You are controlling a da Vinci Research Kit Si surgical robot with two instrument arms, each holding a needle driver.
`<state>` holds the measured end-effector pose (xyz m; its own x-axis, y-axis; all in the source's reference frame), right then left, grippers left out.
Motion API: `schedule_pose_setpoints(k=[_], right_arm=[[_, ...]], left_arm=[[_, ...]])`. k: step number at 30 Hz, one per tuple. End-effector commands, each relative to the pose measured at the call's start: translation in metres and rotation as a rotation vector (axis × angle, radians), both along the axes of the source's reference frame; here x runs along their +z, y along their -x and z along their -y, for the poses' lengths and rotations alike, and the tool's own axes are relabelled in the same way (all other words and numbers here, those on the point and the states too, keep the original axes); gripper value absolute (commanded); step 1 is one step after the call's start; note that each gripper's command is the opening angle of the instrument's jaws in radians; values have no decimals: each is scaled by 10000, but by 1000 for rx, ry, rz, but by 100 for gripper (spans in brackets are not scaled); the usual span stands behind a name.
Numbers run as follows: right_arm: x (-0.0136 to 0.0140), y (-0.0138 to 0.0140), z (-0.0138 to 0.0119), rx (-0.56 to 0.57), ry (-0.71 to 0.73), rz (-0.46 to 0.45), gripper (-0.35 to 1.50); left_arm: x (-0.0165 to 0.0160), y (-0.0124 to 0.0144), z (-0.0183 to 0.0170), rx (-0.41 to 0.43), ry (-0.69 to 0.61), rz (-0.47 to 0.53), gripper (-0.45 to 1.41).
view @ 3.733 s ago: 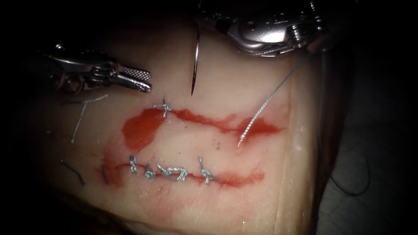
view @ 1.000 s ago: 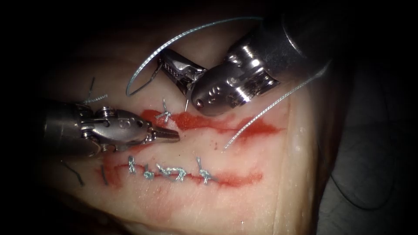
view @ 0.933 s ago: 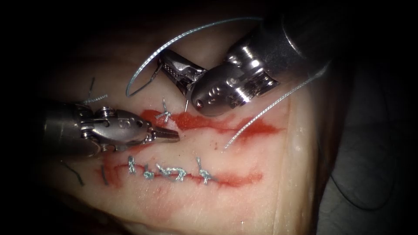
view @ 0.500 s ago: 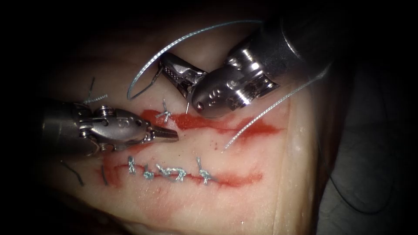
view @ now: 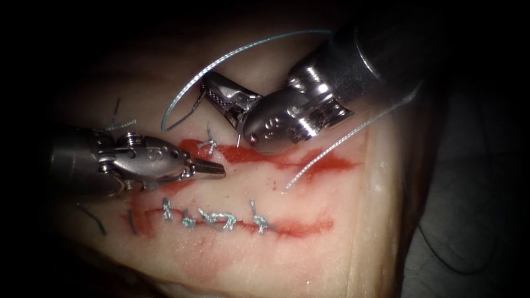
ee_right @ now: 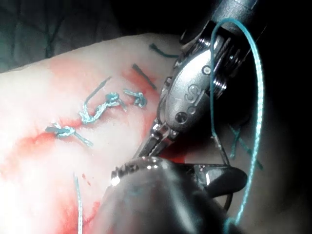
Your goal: Wound Closure
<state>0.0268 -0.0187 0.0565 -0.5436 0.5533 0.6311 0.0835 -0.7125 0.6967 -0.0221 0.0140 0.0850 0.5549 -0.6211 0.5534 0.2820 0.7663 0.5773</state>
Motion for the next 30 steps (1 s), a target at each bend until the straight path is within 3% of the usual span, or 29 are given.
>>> schedule_pose_setpoints(k=[1, 21, 25, 30], right_arm=[[3, -11, 0, -13, 2, -3, -35], [10, -24, 24, -185, -61, 51, -35], [9, -25, 20, -153, -86, 38, -35], [2, -22, 6, -37, -166, -58, -35]], left_arm=[[5, 6, -1, -3, -2, 0, -45], [5, 5, -2, -22, -26, -5, -45], [5, 5, -2, -22, -25, -5, -45], [5, 6, -2, -23, -26, -6, -45]])
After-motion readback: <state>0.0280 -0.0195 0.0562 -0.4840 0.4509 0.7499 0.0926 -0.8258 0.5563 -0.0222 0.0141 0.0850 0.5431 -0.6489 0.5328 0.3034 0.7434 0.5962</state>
